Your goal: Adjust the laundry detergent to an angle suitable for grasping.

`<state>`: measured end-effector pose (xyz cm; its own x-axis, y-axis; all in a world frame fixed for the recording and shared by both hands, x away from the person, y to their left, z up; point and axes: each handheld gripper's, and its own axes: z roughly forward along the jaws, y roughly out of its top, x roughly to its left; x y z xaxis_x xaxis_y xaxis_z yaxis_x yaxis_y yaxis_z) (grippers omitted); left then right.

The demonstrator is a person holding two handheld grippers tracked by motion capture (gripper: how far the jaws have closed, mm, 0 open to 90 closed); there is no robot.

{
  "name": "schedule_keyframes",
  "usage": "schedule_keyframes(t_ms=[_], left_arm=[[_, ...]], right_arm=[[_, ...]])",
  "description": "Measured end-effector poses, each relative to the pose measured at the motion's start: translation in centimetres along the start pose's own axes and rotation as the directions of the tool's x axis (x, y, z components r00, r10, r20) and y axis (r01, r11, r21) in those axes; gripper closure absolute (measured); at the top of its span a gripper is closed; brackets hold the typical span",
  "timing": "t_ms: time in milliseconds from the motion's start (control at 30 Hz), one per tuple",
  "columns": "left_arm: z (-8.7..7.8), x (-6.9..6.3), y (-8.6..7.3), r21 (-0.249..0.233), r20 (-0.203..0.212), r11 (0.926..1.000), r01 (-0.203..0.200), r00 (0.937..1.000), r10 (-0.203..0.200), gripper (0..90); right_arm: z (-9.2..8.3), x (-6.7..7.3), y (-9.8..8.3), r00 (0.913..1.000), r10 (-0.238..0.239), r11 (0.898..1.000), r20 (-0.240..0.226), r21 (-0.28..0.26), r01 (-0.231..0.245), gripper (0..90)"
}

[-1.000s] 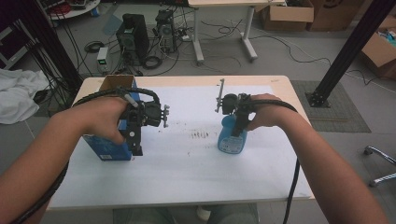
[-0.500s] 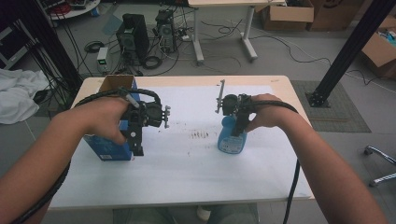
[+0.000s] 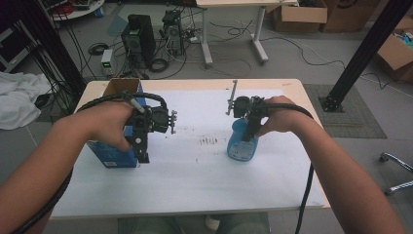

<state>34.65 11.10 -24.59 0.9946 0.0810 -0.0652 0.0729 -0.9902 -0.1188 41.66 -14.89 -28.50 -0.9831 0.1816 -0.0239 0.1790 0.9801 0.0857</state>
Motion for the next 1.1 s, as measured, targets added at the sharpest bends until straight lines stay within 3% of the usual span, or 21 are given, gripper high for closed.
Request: schedule_keyframes(t_ms=[167,467,500,533,600,633,867,900,967,1000,1033,1067,1100], left_arm=[[-0.2,-0.2,0.3,0.006,-0.004,0.9999,-0.013,0.9999,0.013,0.1],[-0.3,-0.5,0.4,0.004,-0.007,0.9998,-0.018,0.9998,0.018,0.1],[-0.3,-0.6,0.4,0.001,-0.009,0.9998,-0.018,0.9998,0.018,0.1],[-0.3,-0.6,0.4,0.001,-0.009,0.9998,-0.018,0.9998,0.018,0.1],[-0.2,-0.7,0.5,-0.001,-0.011,0.9998,-0.018,0.9998,0.018,0.1],[-0.2,-0.7,0.5,-0.002,-0.009,0.9998,-0.02,0.9998,0.02,0.1],[0.0,-0.7,0.5,-0.009,-0.005,0.9997,-0.021,0.9998,0.02,0.1],[0.2,-0.8,0.6,-0.012,-0.005,0.9997,-0.022,0.9998,0.022,0.1],[0.3,-0.8,0.6,-0.013,-0.003,0.9996,-0.023,0.9997,0.023,0.1],[0.3,-0.8,0.6,-0.013,-0.003,0.9996,-0.023,0.9997,0.023,0.1],[0.3,-0.8,0.6,-0.01,-0.003,0.9997,-0.023,0.9997,0.023,0.1],[0.3,-0.8,0.5,-0.01,-0.005,0.9997,-0.024,0.9997,0.024,0.1],[0.3,-0.8,0.5,-0.012,-0.005,0.9997,-0.021,0.9998,0.021,0.1]], right_arm=[[-1.2,0.0,0.0,0.9967,0.081,0.997,-0.004,-0.003,-0.081,38.1],[-1.3,0.1,0.4,0.987,0.161,0.986,0.001,0.048,-0.161,38.2],[-1.2,-0.1,0.5,0.9811,0.193,0.98,0.011,0.056,-0.193,38.2],[-1.2,-0.1,0.5,0.9811,0.193,0.98,0.011,0.056,-0.193,38.2],[-1.0,-0.2,0.7,0.973,0.23,0.971,0.021,0.058,-0.231,38.2],[-0.9,-0.3,0.8,0.9646,0.262,0.963,0.027,0.06,-0.264,38.1],[-0.5,-0.6,1.3,0.9475,0.319,0.945,0.028,0.067,-0.32,38.1],[-0.5,-1.0,1.3,0.9277,0.372,0.925,0.035,0.067,-0.373,38.1],[-0.4,-1.4,1.2,0.9068,0.419,0.905,0.043,0.064,-0.421,38.1],[-0.4,-1.6,1.1,0.8975,0.439,0.895,0.042,0.062,-0.441,38.2],[-0.4,-1.6,1.1,0.8975,0.439,0.895,0.042,0.062,-0.441,38.2],[-0.4,-1.8,1.1,0.8864,0.461,0.884,0.042,0.059,-0.463,38.2],[-0.6,-2.2,0.9,0.8629,0.504,0.861,0.04,0.052,-0.505,38.1]])
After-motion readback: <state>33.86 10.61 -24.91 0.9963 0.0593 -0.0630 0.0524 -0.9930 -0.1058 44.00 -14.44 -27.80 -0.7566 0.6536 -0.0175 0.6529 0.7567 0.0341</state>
